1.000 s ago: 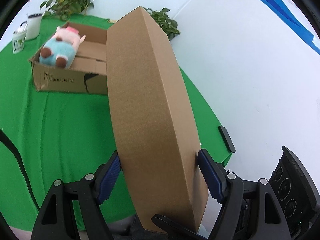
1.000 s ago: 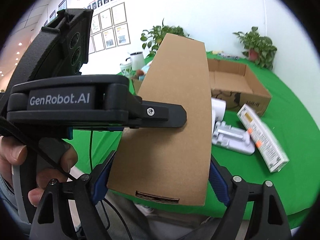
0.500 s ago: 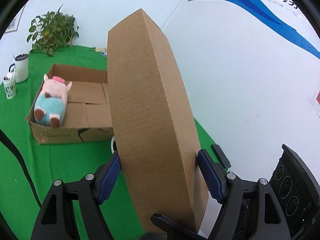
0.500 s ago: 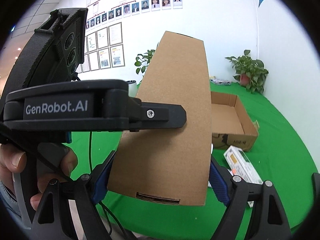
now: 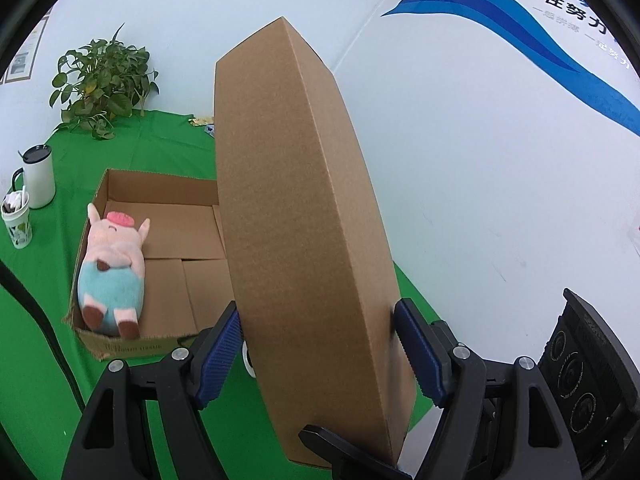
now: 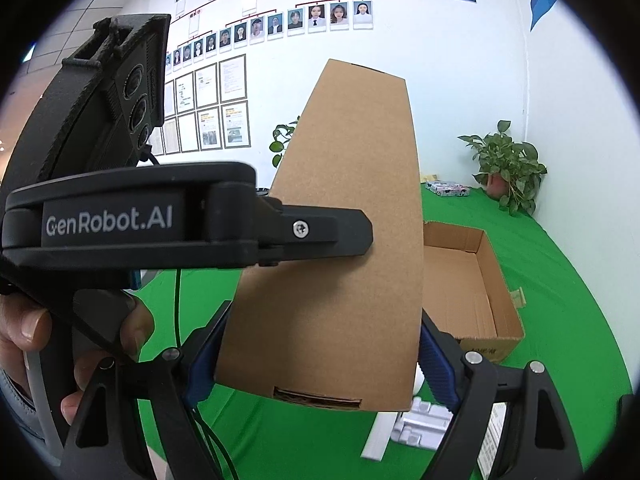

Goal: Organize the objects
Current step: 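Carry the long brown box over the open cardboard box with the left tool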

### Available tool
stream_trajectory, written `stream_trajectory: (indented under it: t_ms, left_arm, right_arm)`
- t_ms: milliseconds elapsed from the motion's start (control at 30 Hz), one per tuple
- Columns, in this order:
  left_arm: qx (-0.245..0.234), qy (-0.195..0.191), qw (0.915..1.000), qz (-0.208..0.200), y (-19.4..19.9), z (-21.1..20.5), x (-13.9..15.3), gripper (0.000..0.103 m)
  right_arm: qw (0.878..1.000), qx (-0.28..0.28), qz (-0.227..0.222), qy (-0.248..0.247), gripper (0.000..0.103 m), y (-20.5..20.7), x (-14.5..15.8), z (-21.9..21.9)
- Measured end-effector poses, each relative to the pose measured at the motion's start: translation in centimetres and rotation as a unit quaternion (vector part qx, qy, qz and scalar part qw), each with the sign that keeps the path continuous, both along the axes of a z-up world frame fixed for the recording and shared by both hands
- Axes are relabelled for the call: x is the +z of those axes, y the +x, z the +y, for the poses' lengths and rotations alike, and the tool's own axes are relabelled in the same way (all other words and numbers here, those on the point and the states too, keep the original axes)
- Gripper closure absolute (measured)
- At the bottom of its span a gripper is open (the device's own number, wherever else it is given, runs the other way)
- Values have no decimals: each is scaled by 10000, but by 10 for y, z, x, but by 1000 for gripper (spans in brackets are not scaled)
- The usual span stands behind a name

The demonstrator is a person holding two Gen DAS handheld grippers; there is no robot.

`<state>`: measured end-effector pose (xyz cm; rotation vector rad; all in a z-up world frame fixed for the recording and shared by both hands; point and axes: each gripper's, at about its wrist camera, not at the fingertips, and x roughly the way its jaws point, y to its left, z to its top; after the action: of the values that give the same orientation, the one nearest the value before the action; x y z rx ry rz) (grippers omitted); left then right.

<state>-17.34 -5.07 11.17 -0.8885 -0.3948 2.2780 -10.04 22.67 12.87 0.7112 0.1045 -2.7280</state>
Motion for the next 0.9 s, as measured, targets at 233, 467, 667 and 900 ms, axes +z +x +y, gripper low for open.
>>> stream_trajectory:
  t_ms: [233,467,667,900]
  left_arm:
    - [-8,-220,9996,-177,-55,0,20,30]
    - [-121,-323,9982,-481,-115,4,15,30]
    - [-195,-278,9968,-728,-157,1,-4,30]
    - [-182,-346,9936,-1060,-194,-9,-42,30]
  right_arm:
    - [9997,89,-218,-96,20,-60,9,8]
    - [9985,0,-532,-154,20,-104,7,5]
    - [9966,-60,-813,-142,20,-121,-2,-1]
    - [9934,-55,-1128,-201,20,-144,-25,-7]
